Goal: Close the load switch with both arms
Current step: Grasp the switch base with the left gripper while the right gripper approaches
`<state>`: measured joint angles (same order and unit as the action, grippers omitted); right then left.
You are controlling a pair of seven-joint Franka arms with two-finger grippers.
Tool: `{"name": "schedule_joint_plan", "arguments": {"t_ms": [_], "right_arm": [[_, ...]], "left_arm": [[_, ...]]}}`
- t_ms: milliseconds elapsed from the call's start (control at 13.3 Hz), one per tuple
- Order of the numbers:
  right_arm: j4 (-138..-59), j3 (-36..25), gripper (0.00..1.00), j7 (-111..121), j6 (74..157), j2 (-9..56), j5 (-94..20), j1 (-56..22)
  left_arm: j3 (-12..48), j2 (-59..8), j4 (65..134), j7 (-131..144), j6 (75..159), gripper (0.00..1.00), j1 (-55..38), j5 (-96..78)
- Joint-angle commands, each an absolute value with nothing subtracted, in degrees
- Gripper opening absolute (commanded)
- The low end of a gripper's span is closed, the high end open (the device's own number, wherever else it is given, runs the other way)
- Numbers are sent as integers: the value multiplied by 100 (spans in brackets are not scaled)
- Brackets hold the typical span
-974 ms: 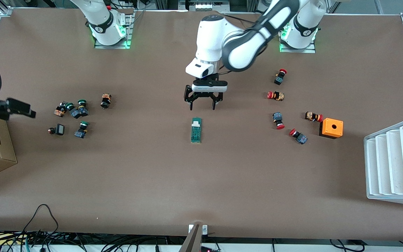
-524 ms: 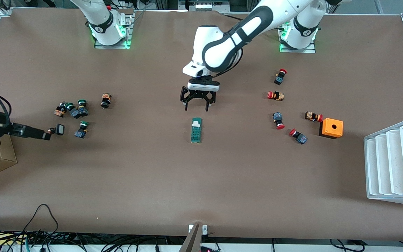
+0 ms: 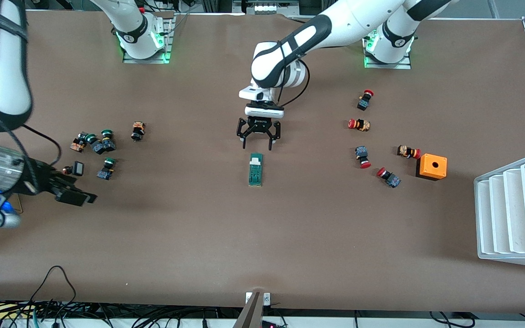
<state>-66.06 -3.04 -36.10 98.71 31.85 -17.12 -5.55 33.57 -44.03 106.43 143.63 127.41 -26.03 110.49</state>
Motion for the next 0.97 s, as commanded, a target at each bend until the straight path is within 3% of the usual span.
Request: {"name": "schedule_joint_plan", "arguments": {"t_ms": [0, 449, 899], "right_arm": [[-6468, -360, 97, -4627, 10159, 3392, -1811, -948], [-6845, -360, 97, -6887, 10818, 3586, -1802, -1747], [-7698, -369, 97, -8347, 11627, 3551, -1723, -2583]], "left_arm": [[3278, -4657, 10468, 14835, 12517, 100, -2742, 11556], [3243, -5229, 10187, 14959, 11752, 100, -2918, 12163], [2936, -5519, 9880, 14976, 11637, 100, -3286, 12226]]}}
